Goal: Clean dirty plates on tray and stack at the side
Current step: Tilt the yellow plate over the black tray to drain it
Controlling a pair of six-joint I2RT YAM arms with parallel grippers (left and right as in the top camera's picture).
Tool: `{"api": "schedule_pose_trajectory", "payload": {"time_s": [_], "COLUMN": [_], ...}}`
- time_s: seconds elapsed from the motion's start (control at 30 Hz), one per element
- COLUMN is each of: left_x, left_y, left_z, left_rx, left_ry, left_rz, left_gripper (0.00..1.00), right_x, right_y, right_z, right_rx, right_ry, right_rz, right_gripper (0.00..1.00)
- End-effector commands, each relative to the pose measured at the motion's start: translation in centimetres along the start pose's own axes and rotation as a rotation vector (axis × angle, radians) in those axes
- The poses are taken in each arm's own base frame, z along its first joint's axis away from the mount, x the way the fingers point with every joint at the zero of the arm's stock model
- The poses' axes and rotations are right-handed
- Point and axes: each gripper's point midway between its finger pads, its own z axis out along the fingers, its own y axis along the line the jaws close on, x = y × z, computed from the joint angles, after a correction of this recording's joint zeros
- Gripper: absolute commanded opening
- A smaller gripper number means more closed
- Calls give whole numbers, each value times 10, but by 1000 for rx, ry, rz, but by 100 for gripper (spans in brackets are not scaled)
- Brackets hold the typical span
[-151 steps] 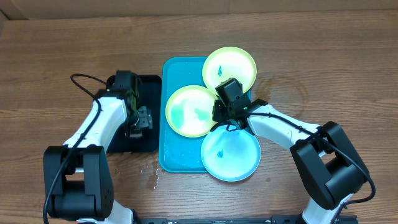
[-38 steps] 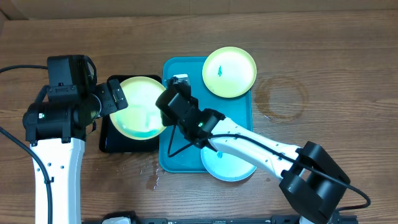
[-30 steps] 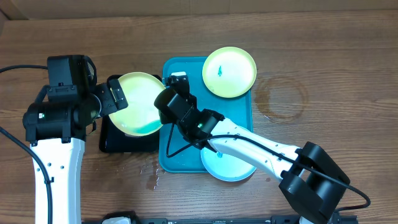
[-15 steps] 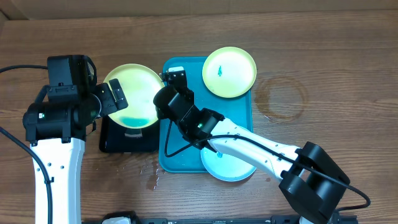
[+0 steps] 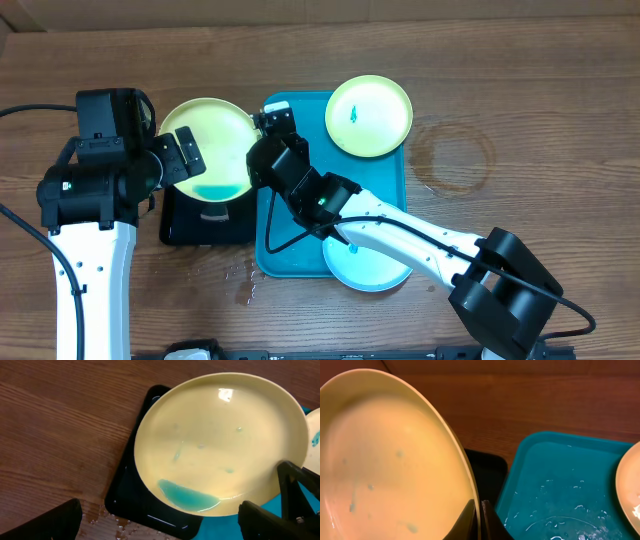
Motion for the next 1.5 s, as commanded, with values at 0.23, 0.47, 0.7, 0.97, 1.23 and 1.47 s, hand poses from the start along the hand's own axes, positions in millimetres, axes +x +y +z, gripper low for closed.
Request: {"api": "schedule_pose_trajectory", "payload": {"time_s": [0.23, 0.47, 0.7, 0.97, 1.23, 1.47], "left_x": [-7, -7, -7, -7, -7, -7], "left_y": [-1, -1, -1, -1, -1, -1], "left_z": [-6, -6, -6, -6, -6, -6], "left_rx": [8, 8, 8, 8, 8, 8], "left_ry": [-22, -22, -22, -22, -22, -22], "left_rz": [-16, -16, -16, -16, -16, -16], "left_gripper": [100, 100, 100, 100, 100, 100], "right_x": [-60, -89, -116, -137, -152, -157], "right_y": [20, 15, 25, 35, 41, 54], "right_z": [-20, -27, -38, -54, -73, -84], "right_rx": [-54, 25, 31, 102, 170, 150], "right_ry": [-183, -304, -427, -536, -626, -677], "right_rz": [-192, -314, -423, -601, -586, -582], "right_gripper": [4, 4, 4, 4, 4, 4]}}
